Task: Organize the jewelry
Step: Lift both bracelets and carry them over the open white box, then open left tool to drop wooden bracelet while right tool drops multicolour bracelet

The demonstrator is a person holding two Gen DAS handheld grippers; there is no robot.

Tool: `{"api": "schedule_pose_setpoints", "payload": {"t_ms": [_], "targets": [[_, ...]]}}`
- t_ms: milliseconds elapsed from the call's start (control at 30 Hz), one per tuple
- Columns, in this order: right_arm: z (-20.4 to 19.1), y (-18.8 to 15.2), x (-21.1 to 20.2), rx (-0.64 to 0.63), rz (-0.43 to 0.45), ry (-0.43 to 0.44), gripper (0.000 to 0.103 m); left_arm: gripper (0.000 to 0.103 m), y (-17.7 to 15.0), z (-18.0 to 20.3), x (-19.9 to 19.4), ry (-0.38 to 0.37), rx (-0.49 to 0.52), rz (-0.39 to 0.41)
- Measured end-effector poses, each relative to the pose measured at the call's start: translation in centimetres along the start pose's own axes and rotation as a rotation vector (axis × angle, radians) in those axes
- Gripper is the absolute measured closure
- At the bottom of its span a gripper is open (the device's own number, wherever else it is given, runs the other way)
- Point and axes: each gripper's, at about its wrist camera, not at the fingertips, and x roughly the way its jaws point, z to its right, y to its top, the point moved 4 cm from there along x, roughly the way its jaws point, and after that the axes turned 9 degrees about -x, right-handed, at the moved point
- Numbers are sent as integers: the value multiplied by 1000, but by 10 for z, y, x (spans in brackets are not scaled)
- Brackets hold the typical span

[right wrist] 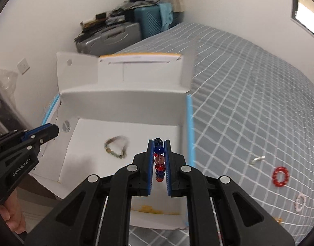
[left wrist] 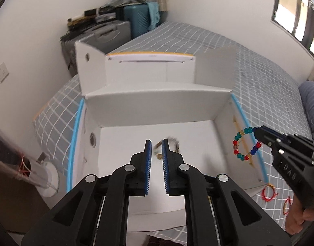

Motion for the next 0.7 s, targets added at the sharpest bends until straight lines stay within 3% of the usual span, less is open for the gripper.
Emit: {"api": "schedule_pose_setpoints", "payload": {"t_ms": [300,700], "targets": [[-25,-10,45,-9,-81,31,94,94,-15,-33,34,35,-48,-67],[-32,-23,75,-13,-150,31,94,93,-30,-41,58,50,-57,-123]]}}
